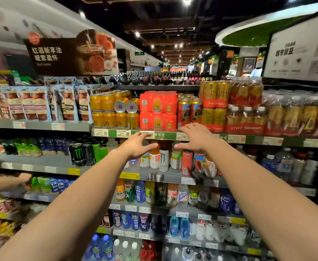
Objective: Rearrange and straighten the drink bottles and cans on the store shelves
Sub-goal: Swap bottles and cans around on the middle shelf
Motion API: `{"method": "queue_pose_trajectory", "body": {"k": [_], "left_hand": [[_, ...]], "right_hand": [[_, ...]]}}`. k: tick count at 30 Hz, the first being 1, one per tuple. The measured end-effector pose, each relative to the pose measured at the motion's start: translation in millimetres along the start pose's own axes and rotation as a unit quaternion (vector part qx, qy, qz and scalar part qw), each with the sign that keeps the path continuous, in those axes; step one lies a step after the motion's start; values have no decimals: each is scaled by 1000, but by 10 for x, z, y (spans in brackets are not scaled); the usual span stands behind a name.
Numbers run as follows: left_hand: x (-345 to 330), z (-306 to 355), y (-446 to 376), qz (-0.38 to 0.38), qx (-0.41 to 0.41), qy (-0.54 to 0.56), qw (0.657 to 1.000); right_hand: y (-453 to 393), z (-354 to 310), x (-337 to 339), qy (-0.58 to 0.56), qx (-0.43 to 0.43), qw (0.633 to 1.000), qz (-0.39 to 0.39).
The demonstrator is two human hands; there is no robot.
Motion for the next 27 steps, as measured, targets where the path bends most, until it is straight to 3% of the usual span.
{"method": "queue_pose_trajectory", "body": {"k": [15, 27], "left_hand": [[-153, -702, -399, -8, 50, -10, 999], [-222, -2031, -313, -11, 85, 65, 994]], "right_hand": [[-789, -482, -623, -39, 77, 996, -19], [-1315, -1492, -1120, -98, 73, 992, -35]]}}
Point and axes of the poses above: each hand's wrist, its own y-axis away from the middle knuckle, its own x-axis out of the back of the hand, z = x × y, the point moved 7 cm from there along -y, towards the middle knuckle, and after that the axes turned 2 degrees about -z, right-handed, at the moved point
